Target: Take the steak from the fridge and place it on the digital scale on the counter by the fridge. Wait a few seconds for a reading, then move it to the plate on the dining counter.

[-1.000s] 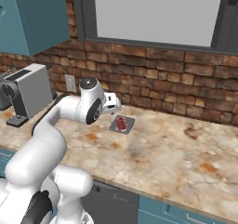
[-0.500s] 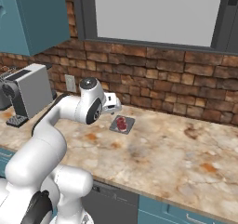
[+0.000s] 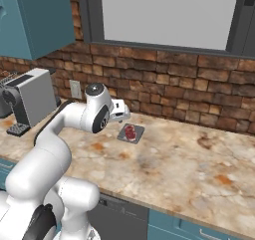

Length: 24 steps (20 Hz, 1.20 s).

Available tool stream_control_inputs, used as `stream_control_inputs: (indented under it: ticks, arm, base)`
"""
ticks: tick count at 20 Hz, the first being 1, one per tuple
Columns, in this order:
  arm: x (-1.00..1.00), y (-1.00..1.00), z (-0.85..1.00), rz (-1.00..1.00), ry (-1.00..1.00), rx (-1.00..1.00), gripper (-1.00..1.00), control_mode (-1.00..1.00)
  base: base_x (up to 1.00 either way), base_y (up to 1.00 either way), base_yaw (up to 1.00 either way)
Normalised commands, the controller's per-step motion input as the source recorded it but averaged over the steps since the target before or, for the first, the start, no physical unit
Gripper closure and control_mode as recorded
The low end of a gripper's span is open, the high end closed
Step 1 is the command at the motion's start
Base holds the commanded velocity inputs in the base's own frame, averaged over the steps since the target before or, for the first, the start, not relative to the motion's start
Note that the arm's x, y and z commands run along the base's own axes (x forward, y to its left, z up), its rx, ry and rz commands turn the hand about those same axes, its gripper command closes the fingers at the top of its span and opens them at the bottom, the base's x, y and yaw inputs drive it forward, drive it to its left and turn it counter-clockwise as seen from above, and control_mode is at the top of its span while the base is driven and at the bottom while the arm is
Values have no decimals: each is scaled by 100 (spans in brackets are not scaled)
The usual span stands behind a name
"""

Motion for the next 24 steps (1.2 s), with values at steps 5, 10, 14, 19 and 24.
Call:
stream_control_inputs:
  ticks: [5, 10, 14, 19, 24]
  arm:
    - [0, 0, 0, 0, 0, 0, -100, -100]
    - [0, 0, 0, 0, 0, 0, -100, -100]
    - [0, 0, 0, 0, 0, 0, -100, -100]
    - [0, 0, 0, 0, 0, 0, -100, -100]
    - [0, 0, 0, 0, 0, 0, -100, -100]
  base:
    - [0, 0, 0]
    - [0, 0, 0]
    - [0, 0, 0]
    - [0, 0, 0]
    - [0, 0, 0]
